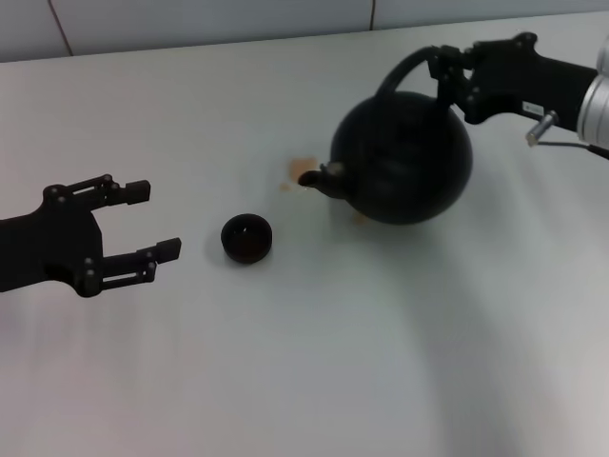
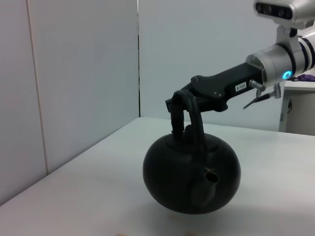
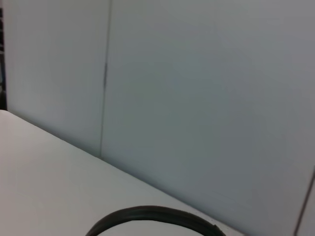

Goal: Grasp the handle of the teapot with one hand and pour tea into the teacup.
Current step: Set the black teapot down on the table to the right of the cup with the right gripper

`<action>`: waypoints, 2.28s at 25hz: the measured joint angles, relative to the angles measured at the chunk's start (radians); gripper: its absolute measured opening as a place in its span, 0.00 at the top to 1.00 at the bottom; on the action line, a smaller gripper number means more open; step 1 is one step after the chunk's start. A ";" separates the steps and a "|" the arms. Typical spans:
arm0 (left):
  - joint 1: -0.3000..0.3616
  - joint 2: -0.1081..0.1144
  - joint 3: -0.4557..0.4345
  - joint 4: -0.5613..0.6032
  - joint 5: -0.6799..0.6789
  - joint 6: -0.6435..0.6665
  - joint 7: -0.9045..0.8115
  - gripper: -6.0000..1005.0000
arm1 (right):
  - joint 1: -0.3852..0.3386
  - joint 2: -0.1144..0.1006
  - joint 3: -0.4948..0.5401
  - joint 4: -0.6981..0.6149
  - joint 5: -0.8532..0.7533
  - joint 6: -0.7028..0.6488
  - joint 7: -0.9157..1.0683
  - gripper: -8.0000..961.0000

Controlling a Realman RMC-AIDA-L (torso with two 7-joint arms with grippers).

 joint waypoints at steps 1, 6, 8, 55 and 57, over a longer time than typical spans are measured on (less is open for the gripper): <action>0.000 0.000 0.000 0.000 0.000 0.000 0.000 0.22 | -0.002 0.000 0.006 0.009 0.000 0.001 0.000 0.89; 0.004 -0.001 0.000 -0.003 0.000 0.002 0.000 0.22 | -0.003 -0.004 0.012 0.052 0.001 0.003 -0.005 0.89; 0.011 -0.003 0.000 -0.002 0.000 0.005 0.000 0.22 | -0.001 -0.004 0.012 0.063 0.001 0.009 -0.006 0.89; 0.017 -0.001 0.000 0.017 0.001 0.027 0.000 0.22 | -0.025 -0.002 0.002 0.073 -0.003 0.027 0.043 0.33; 0.018 -0.001 0.000 0.017 0.001 0.027 0.000 0.22 | -0.030 -0.001 0.002 0.073 -0.003 0.012 0.042 0.33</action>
